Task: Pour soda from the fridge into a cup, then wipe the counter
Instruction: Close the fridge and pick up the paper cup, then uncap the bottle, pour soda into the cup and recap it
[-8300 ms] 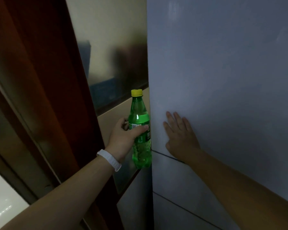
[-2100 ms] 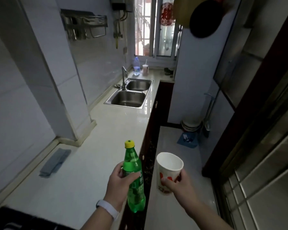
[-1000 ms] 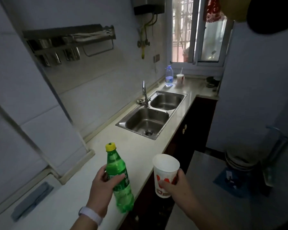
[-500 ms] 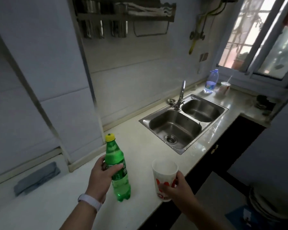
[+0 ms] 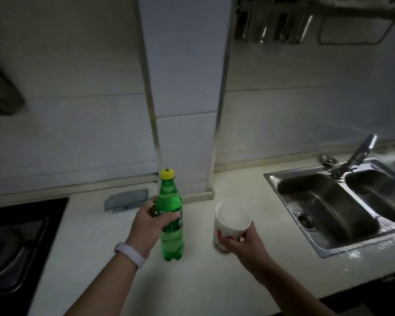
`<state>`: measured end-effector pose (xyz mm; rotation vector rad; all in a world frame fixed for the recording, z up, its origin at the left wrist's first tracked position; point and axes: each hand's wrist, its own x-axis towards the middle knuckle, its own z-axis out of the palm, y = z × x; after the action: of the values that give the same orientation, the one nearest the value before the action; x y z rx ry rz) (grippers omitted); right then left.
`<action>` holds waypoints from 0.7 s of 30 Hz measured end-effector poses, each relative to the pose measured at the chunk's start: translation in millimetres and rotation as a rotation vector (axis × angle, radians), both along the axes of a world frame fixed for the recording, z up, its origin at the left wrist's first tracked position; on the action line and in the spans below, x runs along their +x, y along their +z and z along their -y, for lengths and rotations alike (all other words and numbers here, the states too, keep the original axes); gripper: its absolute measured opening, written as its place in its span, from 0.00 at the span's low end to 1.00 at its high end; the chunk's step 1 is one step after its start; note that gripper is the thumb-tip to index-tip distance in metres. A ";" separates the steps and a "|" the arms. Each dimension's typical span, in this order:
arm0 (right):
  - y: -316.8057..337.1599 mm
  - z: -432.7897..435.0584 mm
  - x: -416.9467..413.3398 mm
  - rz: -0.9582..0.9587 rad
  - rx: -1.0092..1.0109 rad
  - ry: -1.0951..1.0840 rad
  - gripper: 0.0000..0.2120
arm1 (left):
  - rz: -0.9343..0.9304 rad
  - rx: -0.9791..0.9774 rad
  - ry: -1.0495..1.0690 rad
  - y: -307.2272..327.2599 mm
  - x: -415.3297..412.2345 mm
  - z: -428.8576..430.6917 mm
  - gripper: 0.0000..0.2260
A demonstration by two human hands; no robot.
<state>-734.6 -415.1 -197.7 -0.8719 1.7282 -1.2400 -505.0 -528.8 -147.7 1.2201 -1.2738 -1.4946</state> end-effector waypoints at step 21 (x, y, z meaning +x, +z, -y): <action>-102.4 64.9 -7.5 -0.132 0.128 0.410 0.31 | 0.112 0.125 0.472 -25.8 8.5 -82.1 0.17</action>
<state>-742.1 -480.0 -300.1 -1.1811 1.6046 -0.8077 -496.5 -446.6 -173.5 1.5763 -0.8854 -1.1843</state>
